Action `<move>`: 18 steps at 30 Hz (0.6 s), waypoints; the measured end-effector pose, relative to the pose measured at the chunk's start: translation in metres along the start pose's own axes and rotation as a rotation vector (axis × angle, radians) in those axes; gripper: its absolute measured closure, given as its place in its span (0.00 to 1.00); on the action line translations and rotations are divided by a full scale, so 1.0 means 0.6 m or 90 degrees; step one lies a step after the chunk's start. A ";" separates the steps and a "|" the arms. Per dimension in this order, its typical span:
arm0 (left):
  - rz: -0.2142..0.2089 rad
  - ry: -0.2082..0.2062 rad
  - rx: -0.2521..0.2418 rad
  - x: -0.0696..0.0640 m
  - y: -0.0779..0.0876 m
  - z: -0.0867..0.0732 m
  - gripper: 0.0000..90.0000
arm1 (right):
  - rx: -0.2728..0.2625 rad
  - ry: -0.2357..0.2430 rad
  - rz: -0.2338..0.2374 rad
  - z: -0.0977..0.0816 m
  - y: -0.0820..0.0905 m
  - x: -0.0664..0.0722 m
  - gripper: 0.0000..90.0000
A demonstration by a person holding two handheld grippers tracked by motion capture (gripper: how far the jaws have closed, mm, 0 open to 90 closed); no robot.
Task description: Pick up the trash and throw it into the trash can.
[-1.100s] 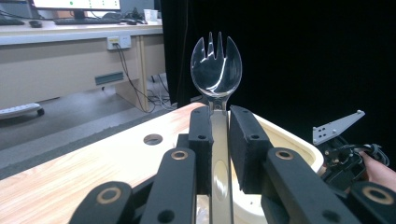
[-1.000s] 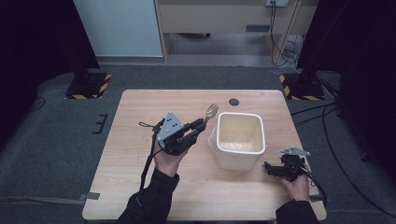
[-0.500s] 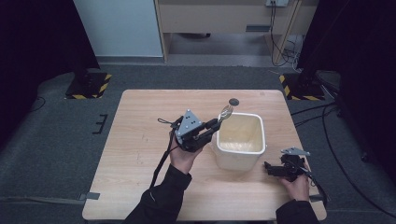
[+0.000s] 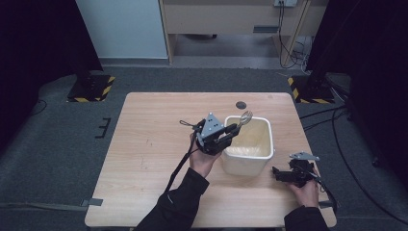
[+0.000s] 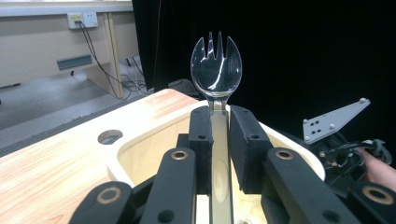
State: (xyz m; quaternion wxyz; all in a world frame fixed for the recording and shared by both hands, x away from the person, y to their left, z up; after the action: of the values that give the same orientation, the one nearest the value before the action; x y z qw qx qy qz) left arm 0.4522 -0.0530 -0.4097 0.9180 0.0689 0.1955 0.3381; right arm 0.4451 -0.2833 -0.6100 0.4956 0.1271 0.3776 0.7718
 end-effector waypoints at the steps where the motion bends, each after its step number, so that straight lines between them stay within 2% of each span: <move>1: 0.001 0.000 0.001 0.001 -0.005 -0.002 0.87 | -0.001 0.001 0.000 0.000 0.000 0.000 0.00; 9: 0.002 0.006 0.014 0.006 -0.037 -0.016 0.87 | 0.000 0.001 0.001 0.000 0.000 0.000 0.00; 18: 0.008 0.008 0.044 0.012 -0.062 -0.038 0.87 | 0.000 0.001 0.001 0.000 0.000 0.000 0.00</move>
State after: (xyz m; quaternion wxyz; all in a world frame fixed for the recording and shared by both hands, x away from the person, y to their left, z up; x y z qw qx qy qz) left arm 0.4702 -0.0770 -0.4424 0.9119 0.0995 0.2121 0.3370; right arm 0.4450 -0.2832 -0.6100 0.4949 0.1266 0.3778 0.7722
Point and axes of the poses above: each handheld gripper's, and its own axes: y roughly backward along the jaws, z roughly out of its top, x roughly to its left, the point moved 10 cm from there along -y, roughly forward along the jaws, and after that the axes turned 15 degrees about y, right-handed, at the moved point
